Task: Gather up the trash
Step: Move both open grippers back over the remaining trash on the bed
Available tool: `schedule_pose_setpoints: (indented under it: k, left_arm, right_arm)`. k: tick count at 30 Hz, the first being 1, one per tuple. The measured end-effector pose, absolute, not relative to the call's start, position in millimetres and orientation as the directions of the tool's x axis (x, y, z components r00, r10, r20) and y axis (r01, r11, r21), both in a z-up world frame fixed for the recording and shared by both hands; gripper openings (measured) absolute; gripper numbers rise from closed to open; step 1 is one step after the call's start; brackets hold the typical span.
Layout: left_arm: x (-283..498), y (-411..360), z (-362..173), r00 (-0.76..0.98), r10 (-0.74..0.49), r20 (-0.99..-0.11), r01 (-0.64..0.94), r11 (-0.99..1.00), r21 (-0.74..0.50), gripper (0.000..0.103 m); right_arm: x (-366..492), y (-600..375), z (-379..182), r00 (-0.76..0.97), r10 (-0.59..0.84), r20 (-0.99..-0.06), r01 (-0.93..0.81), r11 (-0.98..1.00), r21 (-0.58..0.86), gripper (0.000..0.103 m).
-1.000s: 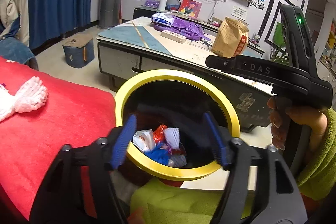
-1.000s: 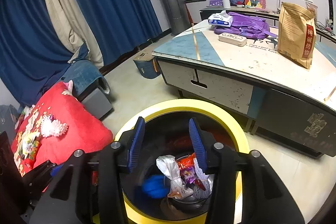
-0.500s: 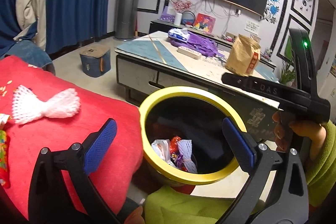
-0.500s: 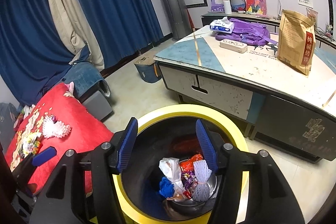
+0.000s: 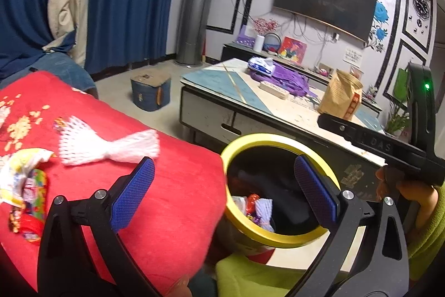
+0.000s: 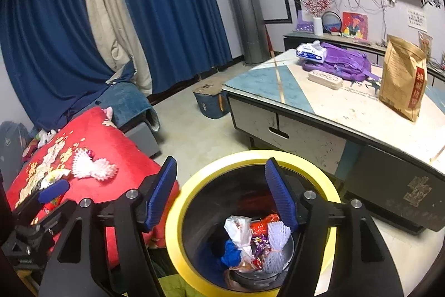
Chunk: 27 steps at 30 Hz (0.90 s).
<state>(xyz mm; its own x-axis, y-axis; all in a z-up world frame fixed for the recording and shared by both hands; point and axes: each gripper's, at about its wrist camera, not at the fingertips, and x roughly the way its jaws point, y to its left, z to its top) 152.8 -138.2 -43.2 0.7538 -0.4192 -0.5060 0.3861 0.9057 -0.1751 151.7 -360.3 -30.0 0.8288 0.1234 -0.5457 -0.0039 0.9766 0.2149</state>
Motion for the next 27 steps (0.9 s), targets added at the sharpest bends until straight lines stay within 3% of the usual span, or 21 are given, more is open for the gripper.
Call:
schedule_pose_setpoints:
  k: [27]
  left_arm:
    - [140.2, -29.9, -8.3, 0.902, -0.16, -0.401, 0.112, 0.984, -0.14, 0.092]
  right_arm:
    - [119.8, -238.2, -3.9, 0.816, 0.322, -0.48, -0.303, 0.946, 0.12, 0.073]
